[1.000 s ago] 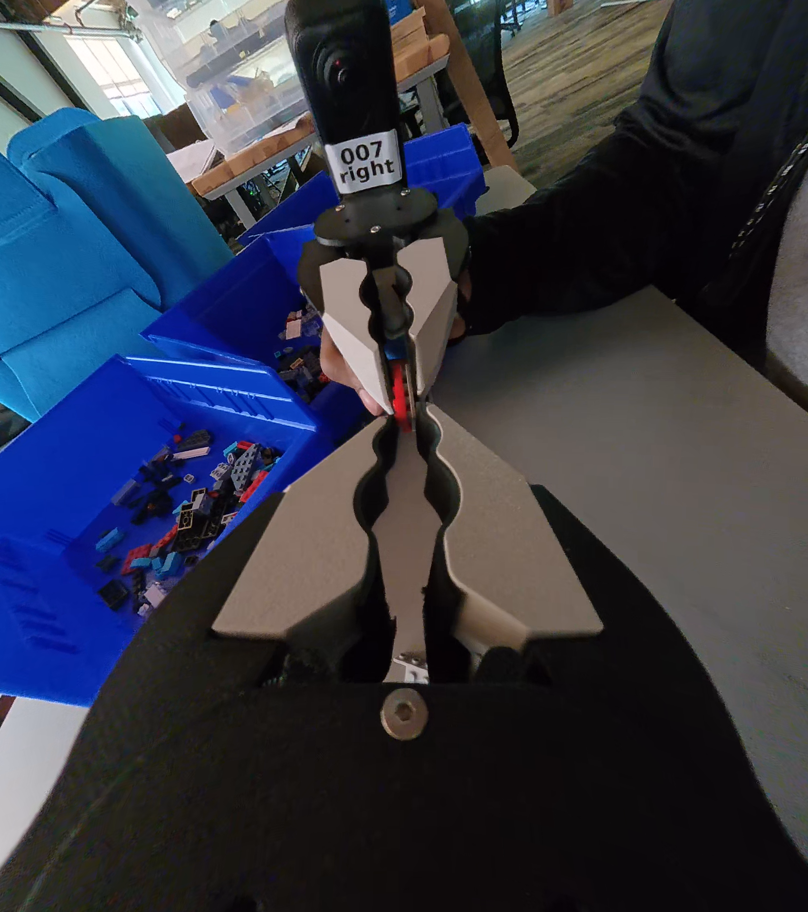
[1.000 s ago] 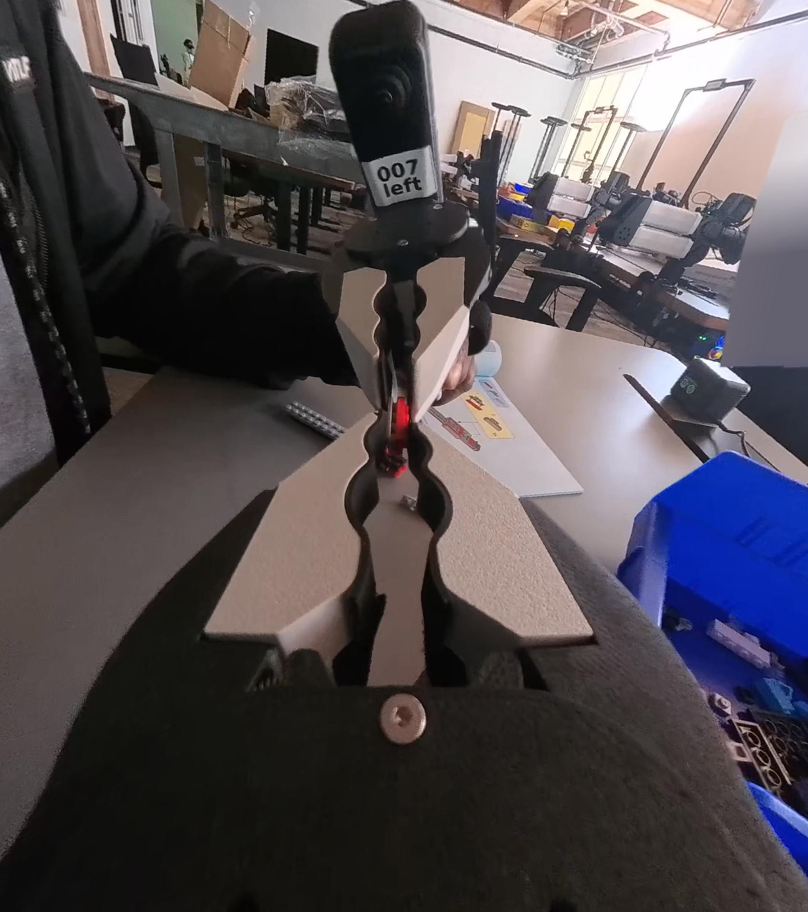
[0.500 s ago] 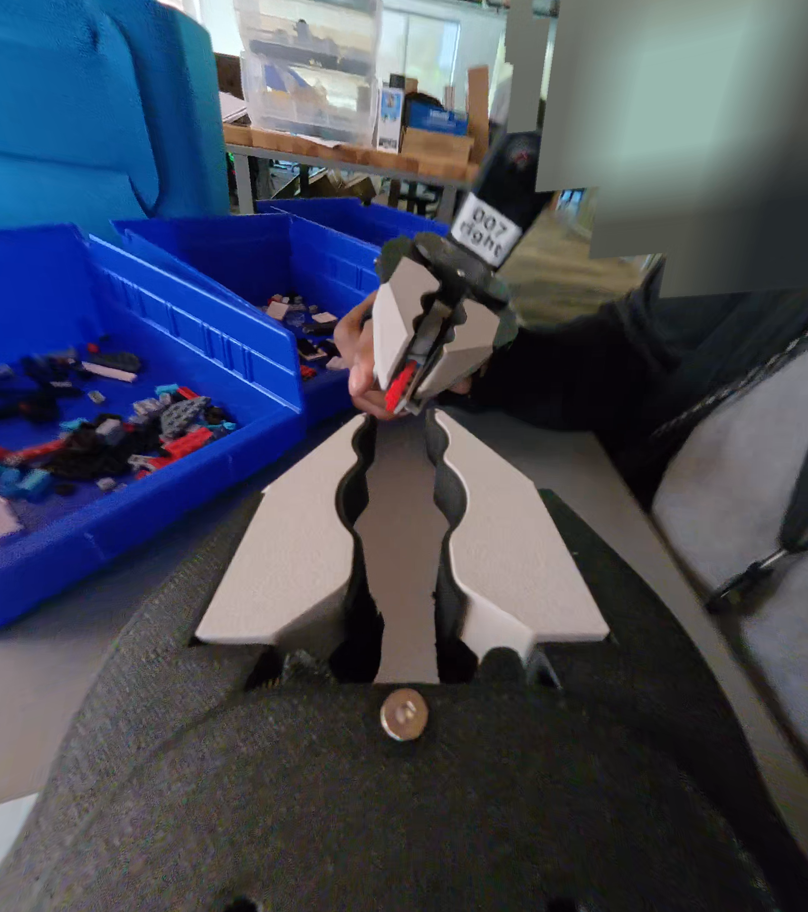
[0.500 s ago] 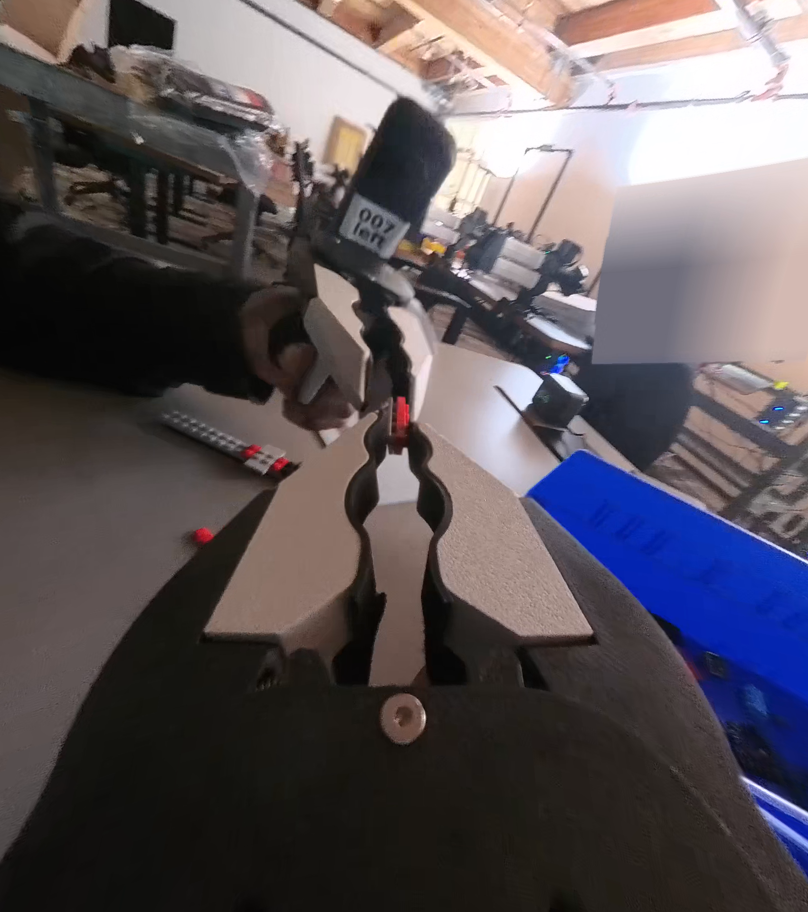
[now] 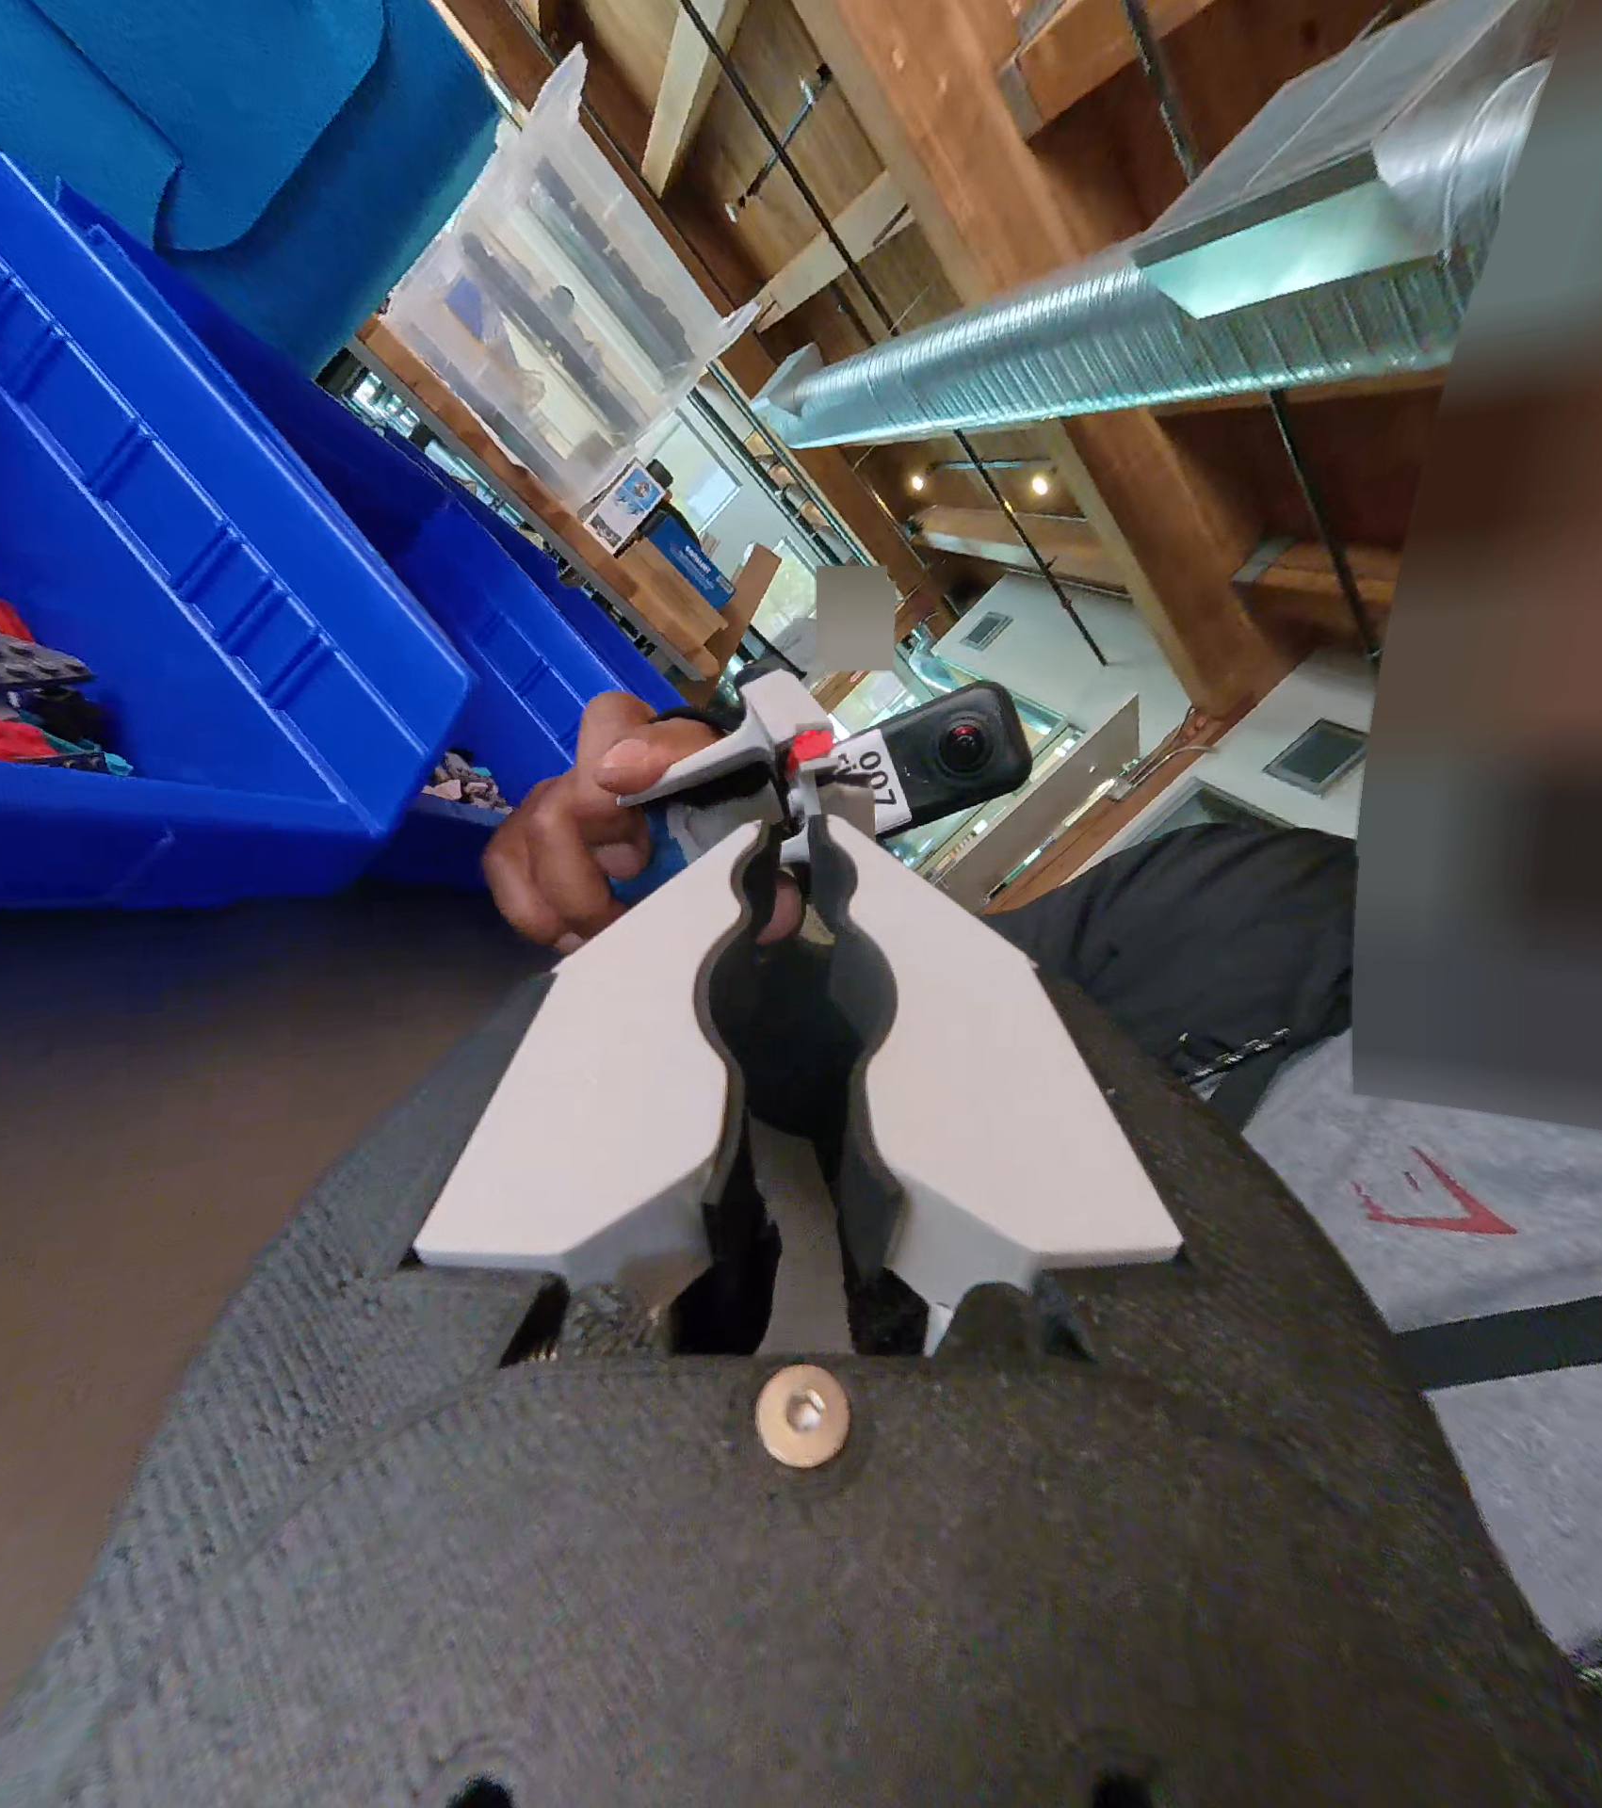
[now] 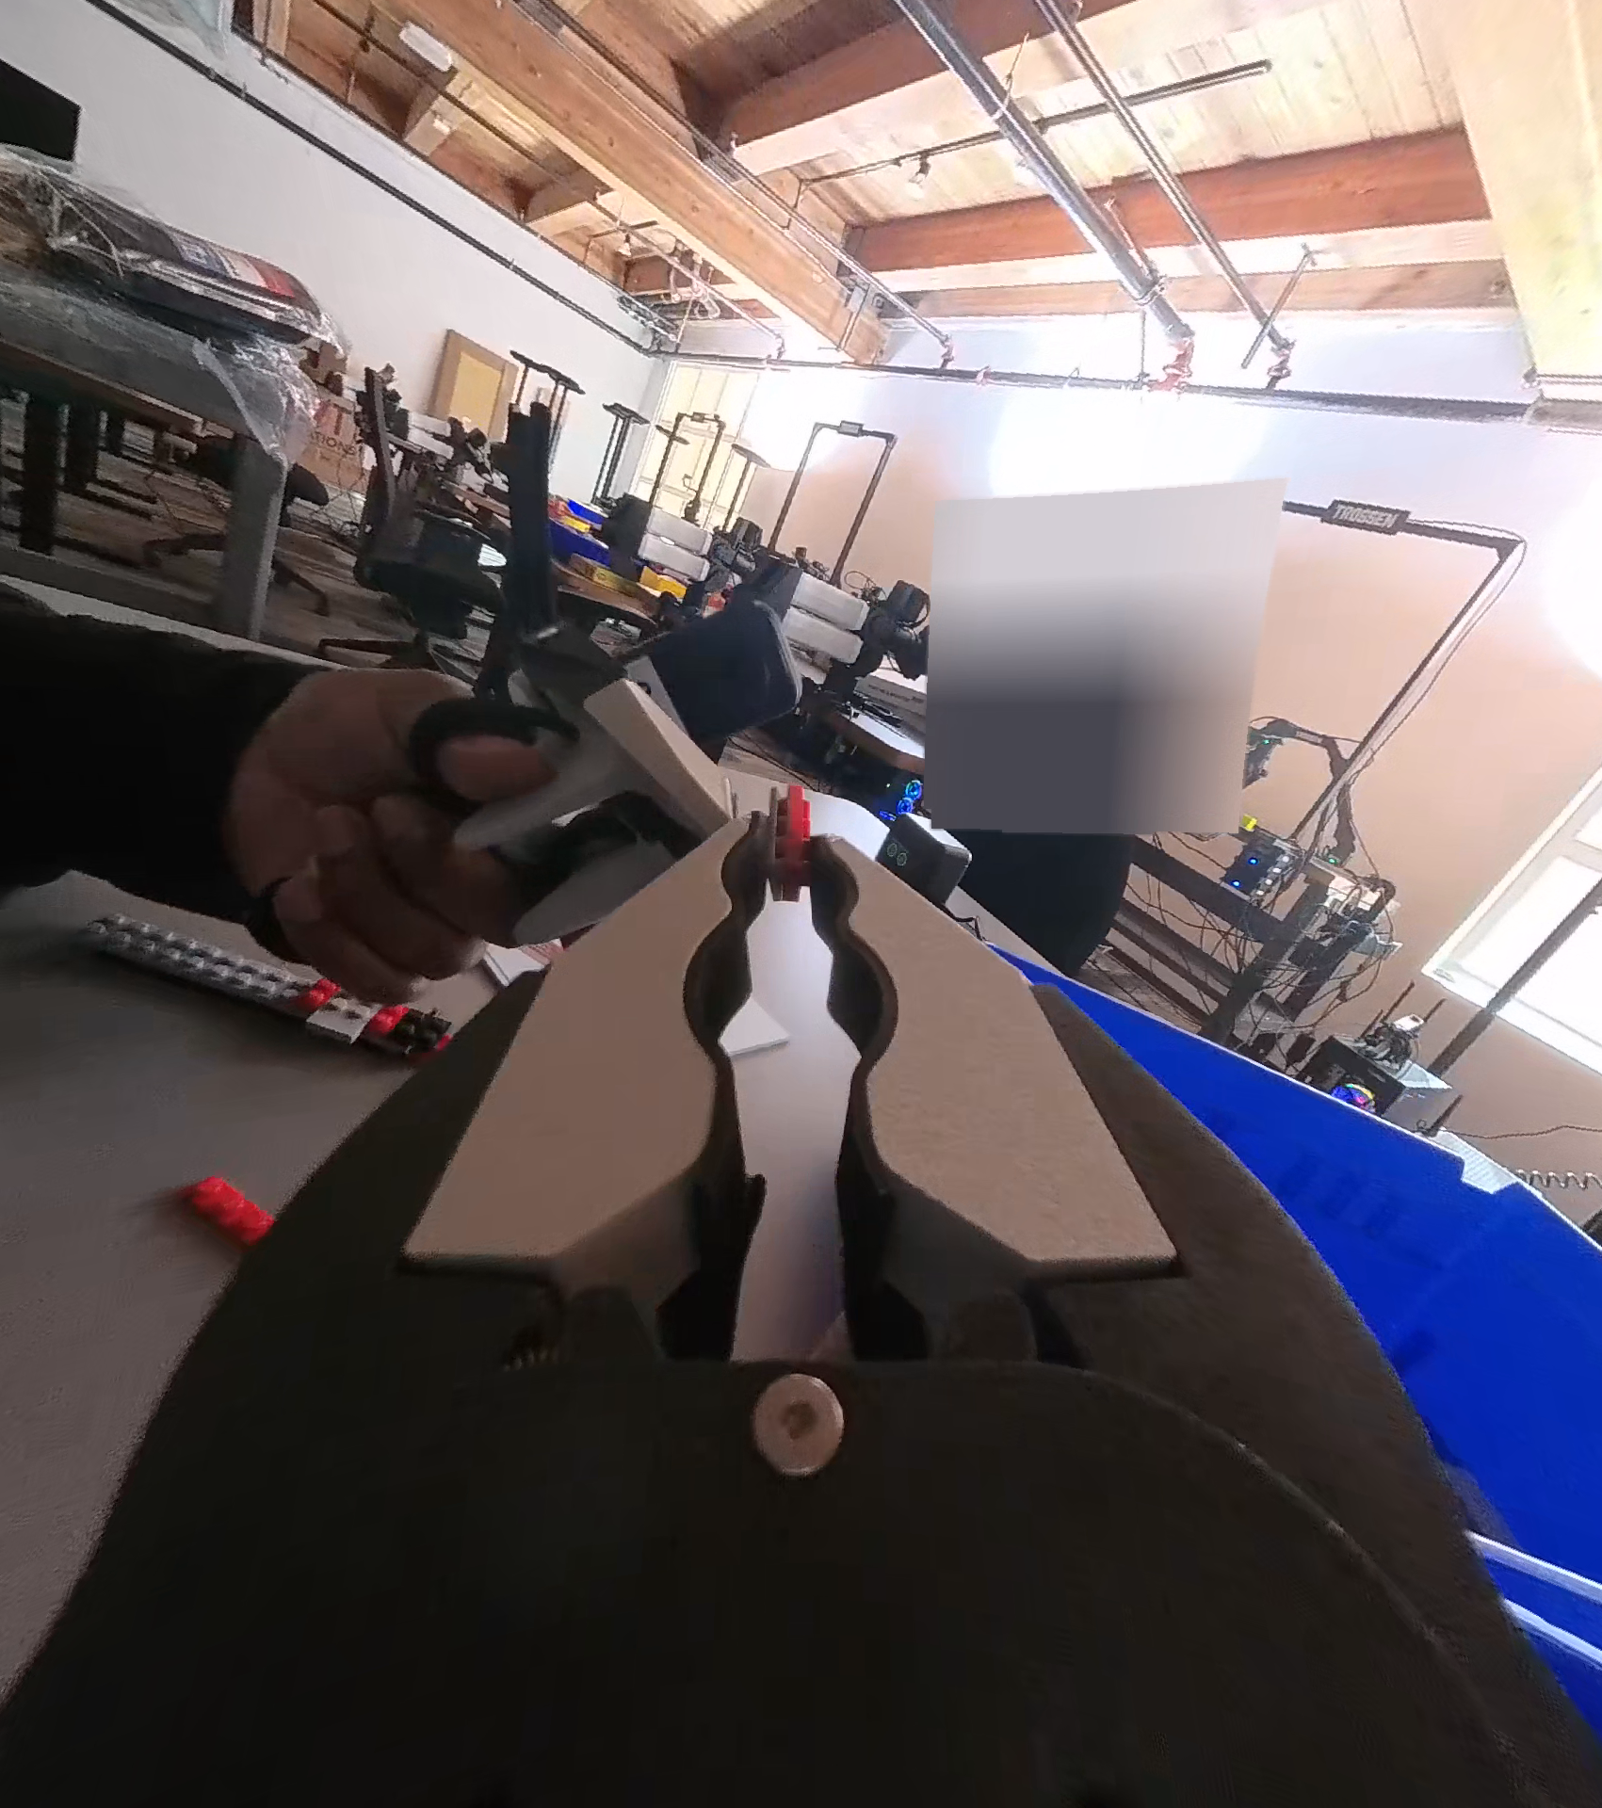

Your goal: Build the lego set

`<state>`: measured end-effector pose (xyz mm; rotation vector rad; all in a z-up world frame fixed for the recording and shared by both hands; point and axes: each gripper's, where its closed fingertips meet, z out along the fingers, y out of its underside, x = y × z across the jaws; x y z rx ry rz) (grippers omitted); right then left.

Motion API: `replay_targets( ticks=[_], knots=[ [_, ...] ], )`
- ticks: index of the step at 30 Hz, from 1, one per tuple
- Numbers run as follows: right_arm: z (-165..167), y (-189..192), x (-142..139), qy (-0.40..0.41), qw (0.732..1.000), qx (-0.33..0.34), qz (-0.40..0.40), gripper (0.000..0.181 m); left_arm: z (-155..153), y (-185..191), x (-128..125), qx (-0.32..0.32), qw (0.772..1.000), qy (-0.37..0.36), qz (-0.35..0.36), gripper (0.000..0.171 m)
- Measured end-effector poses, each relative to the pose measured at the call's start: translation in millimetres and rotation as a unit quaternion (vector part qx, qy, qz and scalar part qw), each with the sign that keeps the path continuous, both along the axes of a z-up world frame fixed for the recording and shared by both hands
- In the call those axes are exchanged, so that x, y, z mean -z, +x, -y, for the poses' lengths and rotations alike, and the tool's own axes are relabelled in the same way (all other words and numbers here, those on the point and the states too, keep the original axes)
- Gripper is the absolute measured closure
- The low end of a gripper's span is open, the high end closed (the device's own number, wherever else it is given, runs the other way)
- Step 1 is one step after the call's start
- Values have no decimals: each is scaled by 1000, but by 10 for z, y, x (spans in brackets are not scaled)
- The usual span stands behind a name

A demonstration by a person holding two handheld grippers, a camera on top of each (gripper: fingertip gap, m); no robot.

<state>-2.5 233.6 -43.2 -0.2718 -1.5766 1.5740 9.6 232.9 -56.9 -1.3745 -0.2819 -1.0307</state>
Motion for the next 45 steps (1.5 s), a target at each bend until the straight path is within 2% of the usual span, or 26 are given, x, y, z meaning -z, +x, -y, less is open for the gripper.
replay_targets(
  ticks=[15, 26, 41, 45],
  knots=[
    [18, 10, 12, 28, 999, 17, -31, 170, 9, -23, -43, 0, 999, 27, 23, 166],
    [28, 15, -14, 18, 999, 23, -41, 170, -10, 18, -63, 14, 998, 43, 54, 167],
    [22, 23, 15, -15, 1000, -21, 12, 170, -19, 20, -29, -4, 998, 52, 20, 168],
    [43, 66, 3, -27, 998, -46, 23, 163, 1, -5, -58, -7, 998, 62, 24, 168]
  ],
)
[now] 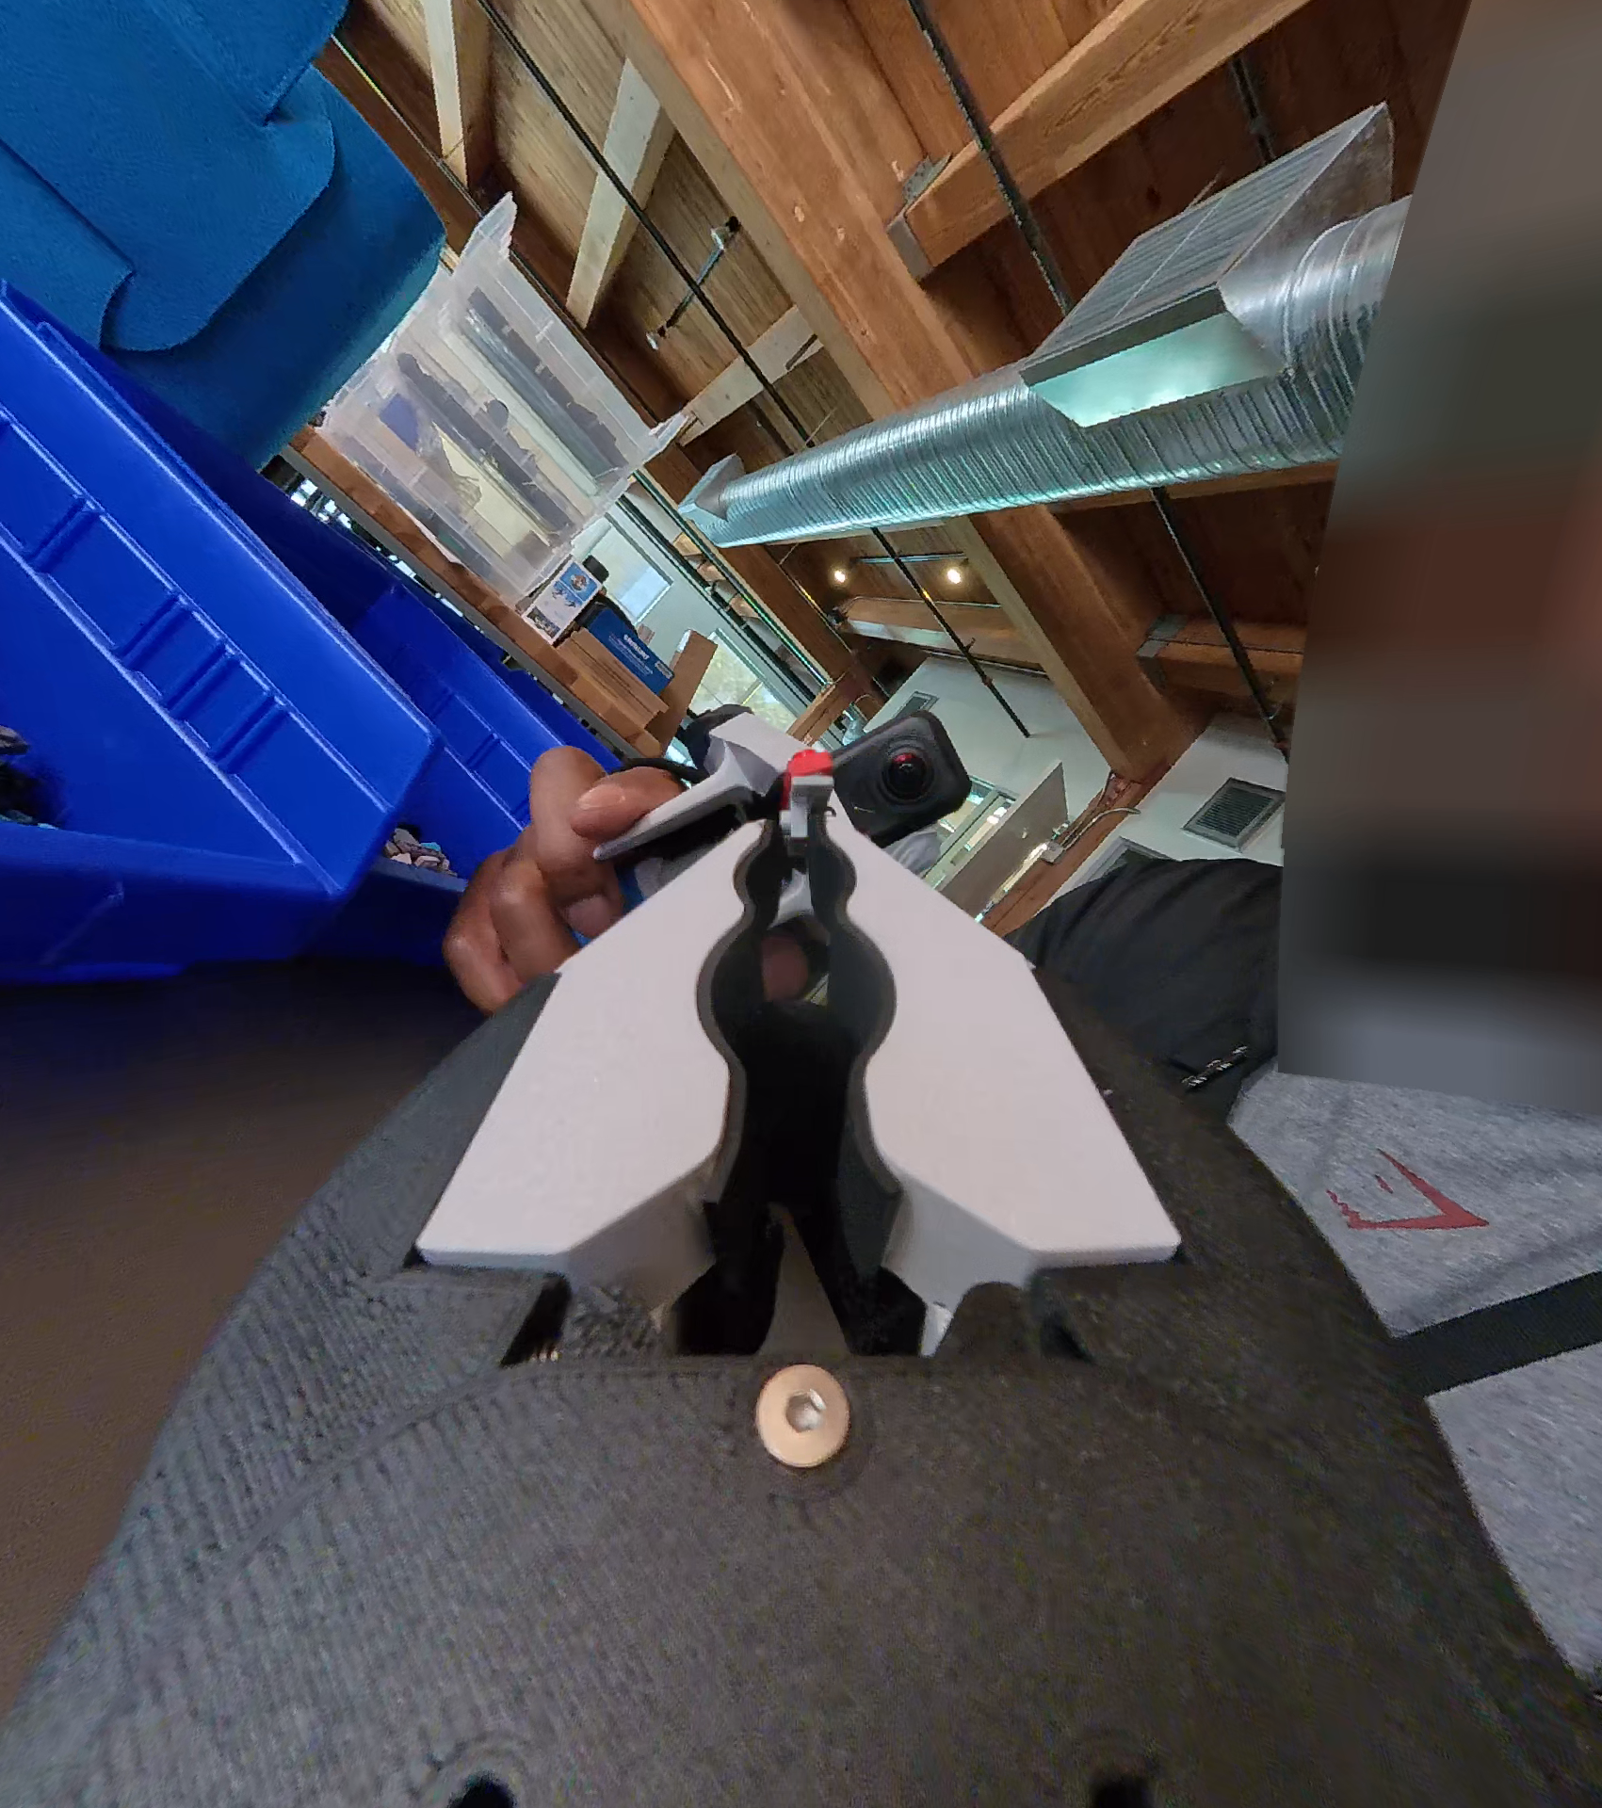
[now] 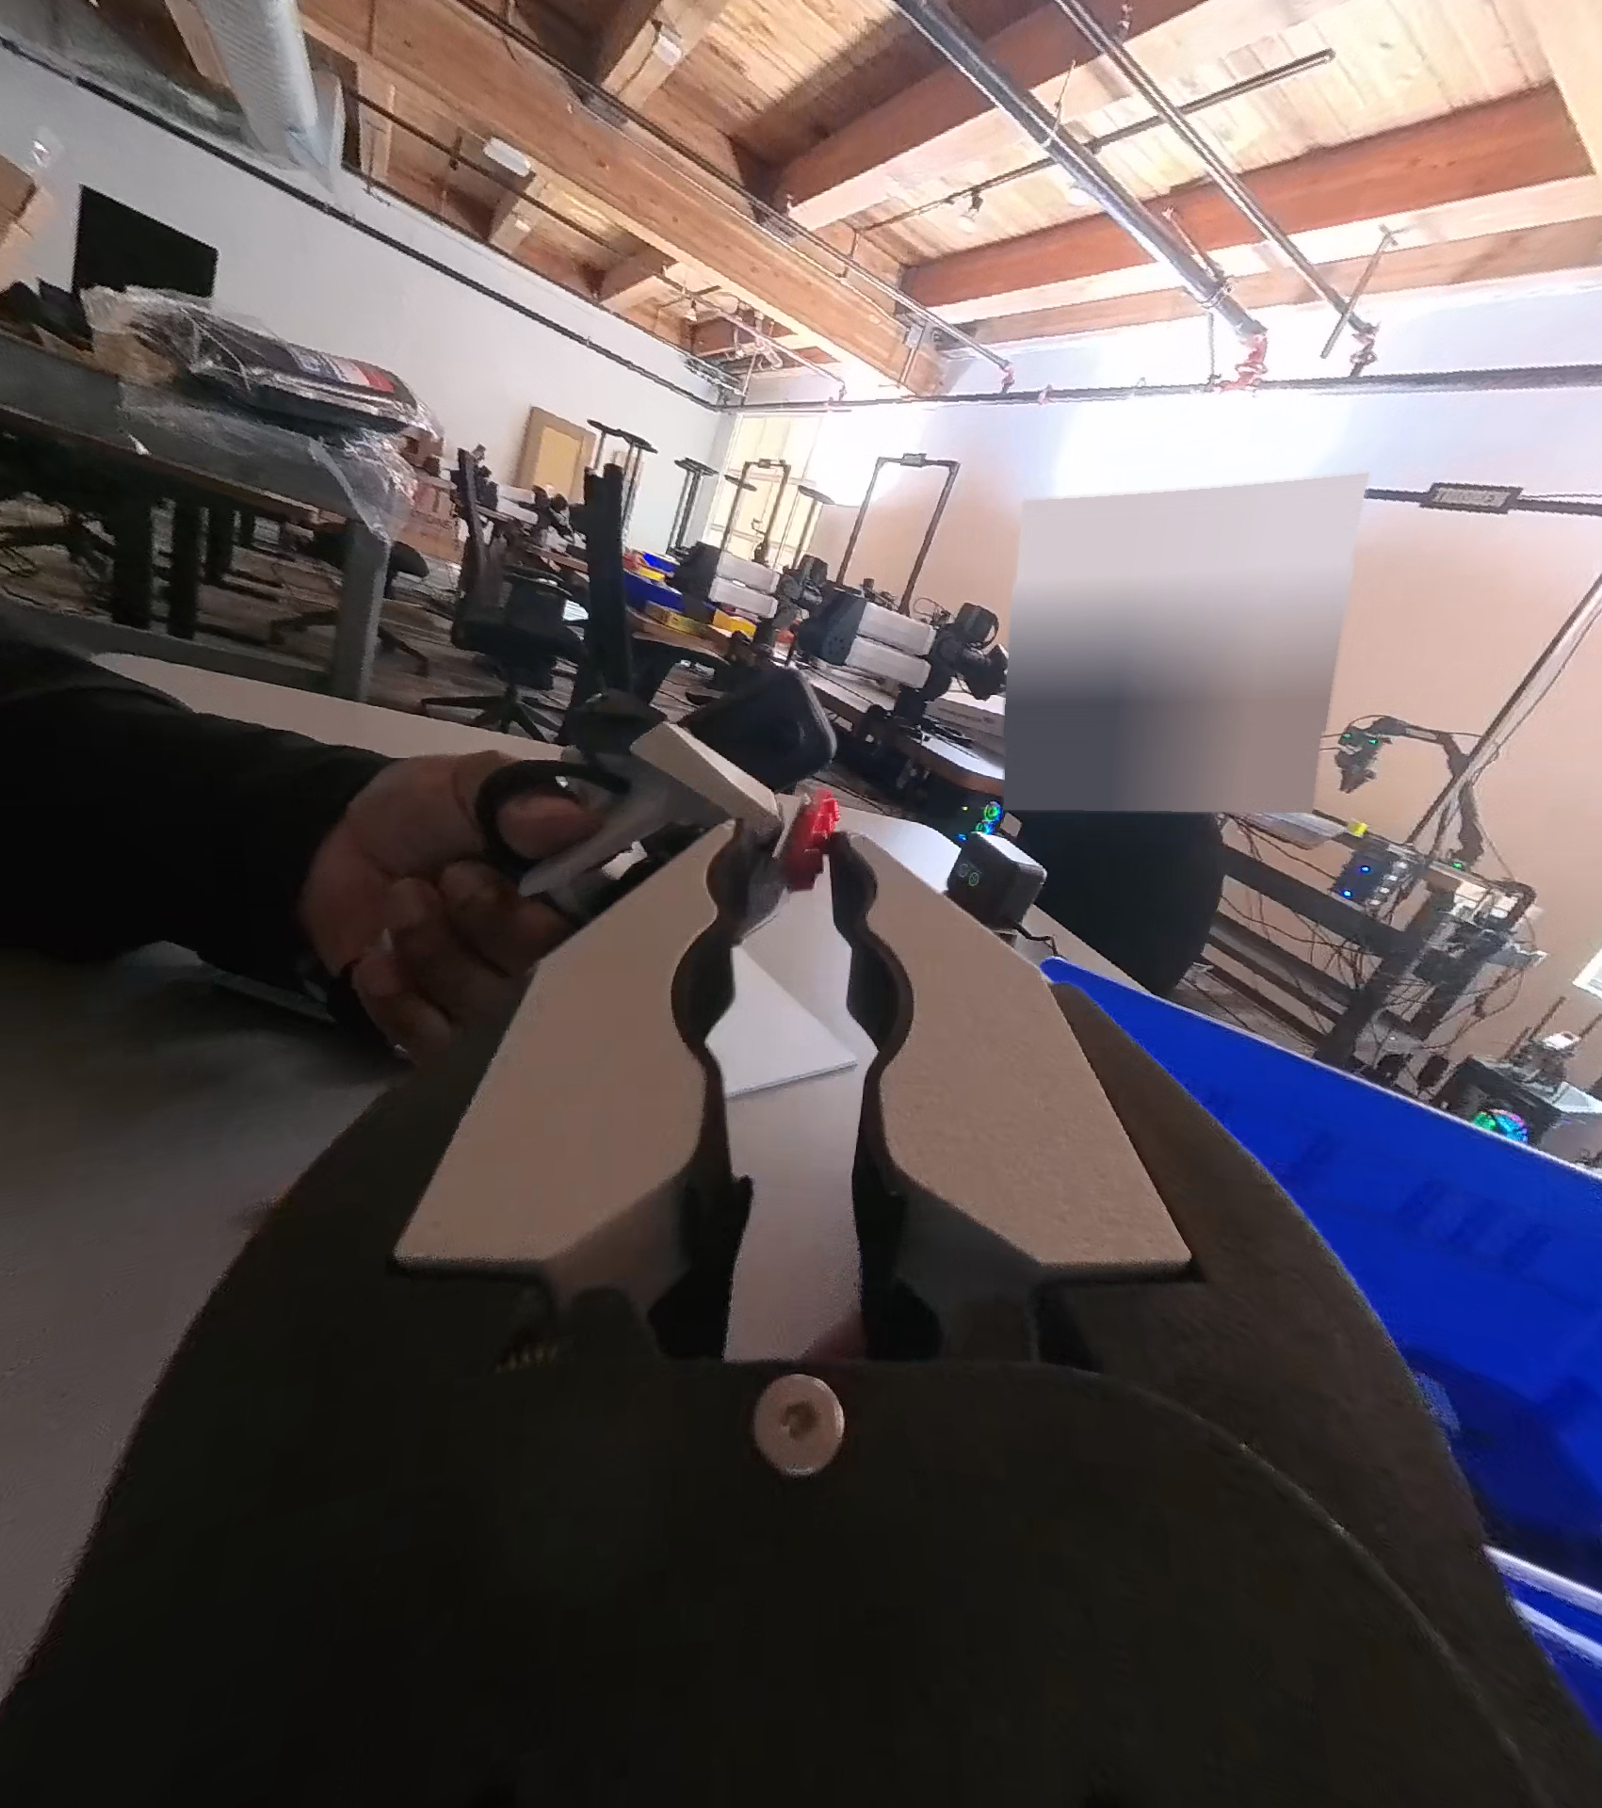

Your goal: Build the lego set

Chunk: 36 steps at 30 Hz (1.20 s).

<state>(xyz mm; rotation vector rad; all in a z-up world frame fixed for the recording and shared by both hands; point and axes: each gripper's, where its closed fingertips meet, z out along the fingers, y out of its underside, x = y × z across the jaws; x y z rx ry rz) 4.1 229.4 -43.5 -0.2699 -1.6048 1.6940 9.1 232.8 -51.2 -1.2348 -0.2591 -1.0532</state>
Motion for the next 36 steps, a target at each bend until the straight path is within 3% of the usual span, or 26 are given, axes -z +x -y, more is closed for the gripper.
replay_targets(
  ticks=[7, 10, 15, 24, 36],
  knots=[
    [11, 20, -9, -20, 999, -25, 28, 153, 23, -24, -22, -28, 998, 4, -54, 168],
    [-18, 1, -26, -56, 993, -54, 89, 149, 63, -59, -83, -66, 991, 9, -114, 168],
    [-56, 9, -72, -136, 960, -132, 205, 150, 83, -16, -132, -99, 974, 6, -203, 168],
    [-21, 31, -53, -163, 941, -170, 244, 165, 51, 5, -99, -95, 976, 9, -197, 168],
    [-24, 13, -42, -165, 942, -165, 242, 172, 48, -12, -82, -90, 978, 5, -187, 168]
  ],
)
